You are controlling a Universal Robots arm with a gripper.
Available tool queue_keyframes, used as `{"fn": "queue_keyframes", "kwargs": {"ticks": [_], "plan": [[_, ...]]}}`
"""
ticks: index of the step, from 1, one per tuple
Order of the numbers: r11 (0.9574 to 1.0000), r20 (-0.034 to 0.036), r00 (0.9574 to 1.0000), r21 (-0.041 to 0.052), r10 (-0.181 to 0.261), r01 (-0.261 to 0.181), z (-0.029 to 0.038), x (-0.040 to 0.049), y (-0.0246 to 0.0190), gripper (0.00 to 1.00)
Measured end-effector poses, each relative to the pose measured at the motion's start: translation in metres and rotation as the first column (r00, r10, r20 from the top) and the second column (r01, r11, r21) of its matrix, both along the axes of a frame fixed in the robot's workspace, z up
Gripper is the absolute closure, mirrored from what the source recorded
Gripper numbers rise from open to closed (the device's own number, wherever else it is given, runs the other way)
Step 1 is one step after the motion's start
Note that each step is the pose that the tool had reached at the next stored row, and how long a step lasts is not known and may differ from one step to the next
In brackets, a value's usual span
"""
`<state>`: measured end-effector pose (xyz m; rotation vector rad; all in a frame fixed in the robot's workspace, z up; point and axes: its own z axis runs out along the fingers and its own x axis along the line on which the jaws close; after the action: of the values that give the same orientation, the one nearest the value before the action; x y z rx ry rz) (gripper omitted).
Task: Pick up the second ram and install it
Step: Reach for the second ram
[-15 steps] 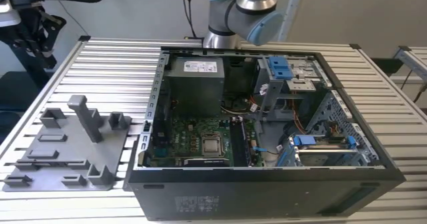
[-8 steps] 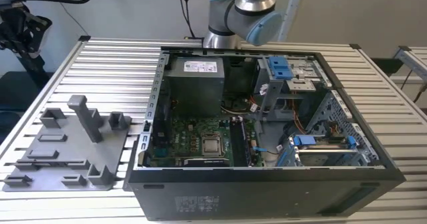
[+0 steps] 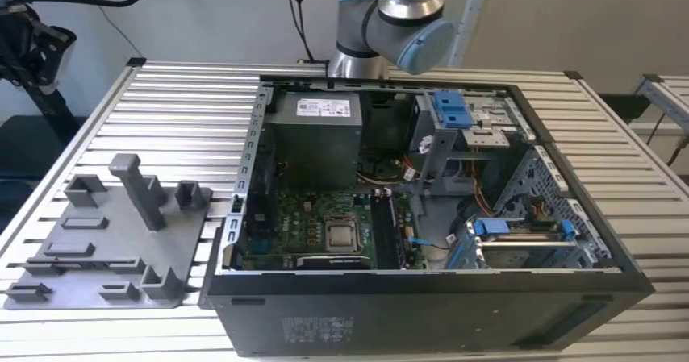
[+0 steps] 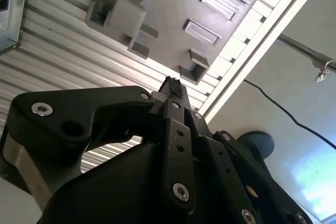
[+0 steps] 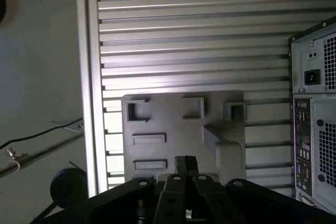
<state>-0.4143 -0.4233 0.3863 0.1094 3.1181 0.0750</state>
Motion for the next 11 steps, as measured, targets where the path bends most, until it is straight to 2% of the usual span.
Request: {"fn": "queue_keyframes", "kwargs": {"ticks": [3,5,8,11], "plan": [[1.0000,0.0000,1.0000,0.0000,0.000,0.000,-0.0001,0.0000,-0.0008,0.89],[1.0000,0.0000,1.0000,0.0001,0.000,0.000,-0.0002,0.0003,-0.0038,0.89],[1.0000,0.0000,1.0000,0.0006,0.000,0.000,-0.0003,0.0006,-0.0127,0.89],[1.0000,0.0000,1.0000,0.0019,0.000,0.000,-0.0006,0.0007,-0.0233,0.89]]}}
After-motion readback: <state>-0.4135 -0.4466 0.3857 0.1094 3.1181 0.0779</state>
